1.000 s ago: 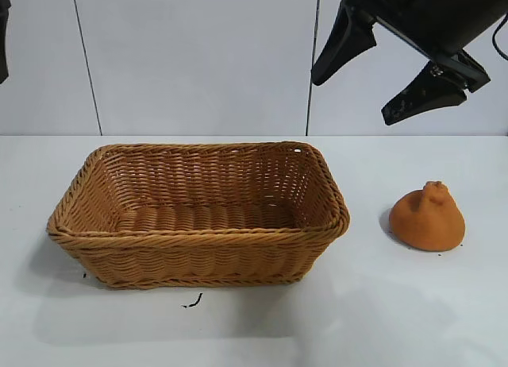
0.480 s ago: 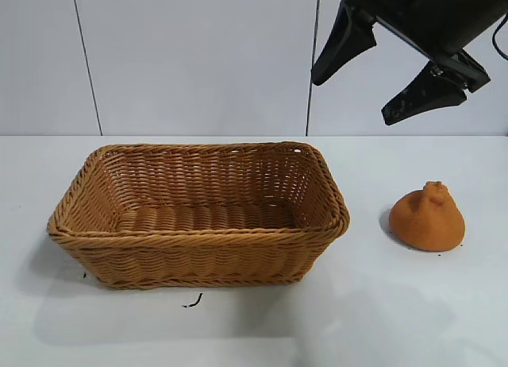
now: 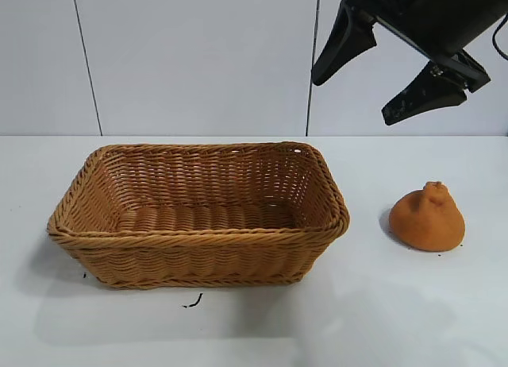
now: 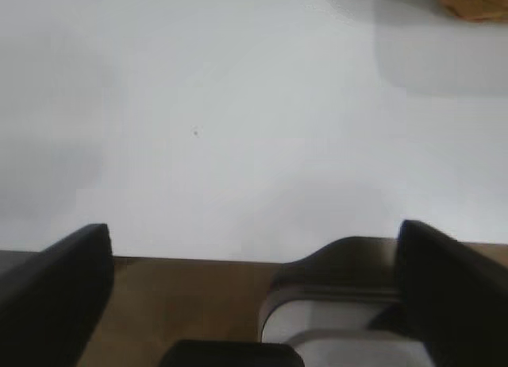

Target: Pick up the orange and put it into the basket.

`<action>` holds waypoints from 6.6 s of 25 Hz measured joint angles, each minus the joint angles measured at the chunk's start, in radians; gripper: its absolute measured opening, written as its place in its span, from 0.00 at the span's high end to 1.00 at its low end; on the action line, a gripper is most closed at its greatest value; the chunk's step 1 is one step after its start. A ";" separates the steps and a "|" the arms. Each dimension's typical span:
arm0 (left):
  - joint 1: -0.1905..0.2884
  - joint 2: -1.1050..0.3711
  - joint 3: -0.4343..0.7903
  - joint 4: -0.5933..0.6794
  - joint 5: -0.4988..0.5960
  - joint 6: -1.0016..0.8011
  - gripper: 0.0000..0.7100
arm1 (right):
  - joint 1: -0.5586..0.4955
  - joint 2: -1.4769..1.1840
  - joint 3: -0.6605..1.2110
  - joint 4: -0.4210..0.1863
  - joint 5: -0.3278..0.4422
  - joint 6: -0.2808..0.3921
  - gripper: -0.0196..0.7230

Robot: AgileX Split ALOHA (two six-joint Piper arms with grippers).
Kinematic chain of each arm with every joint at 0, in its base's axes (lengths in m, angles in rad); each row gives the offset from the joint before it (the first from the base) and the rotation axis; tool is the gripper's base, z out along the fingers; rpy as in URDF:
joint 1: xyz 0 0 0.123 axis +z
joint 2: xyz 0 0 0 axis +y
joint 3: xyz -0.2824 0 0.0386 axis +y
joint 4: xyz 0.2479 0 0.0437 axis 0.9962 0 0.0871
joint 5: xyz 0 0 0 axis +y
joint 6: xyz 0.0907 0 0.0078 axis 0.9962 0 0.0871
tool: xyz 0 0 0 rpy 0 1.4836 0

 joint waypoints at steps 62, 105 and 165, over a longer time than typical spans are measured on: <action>0.000 -0.288 0.000 -0.004 -0.006 0.001 0.02 | -0.107 0.428 -0.159 -0.610 0.008 0.324 0.73; 0.000 -0.288 0.000 -0.005 -0.006 0.001 0.02 | -0.010 0.104 -0.327 -0.585 0.241 0.286 0.86; 0.000 -0.288 0.000 -0.005 -0.006 0.001 0.02 | 0.474 0.446 -0.713 -0.664 0.257 0.409 0.04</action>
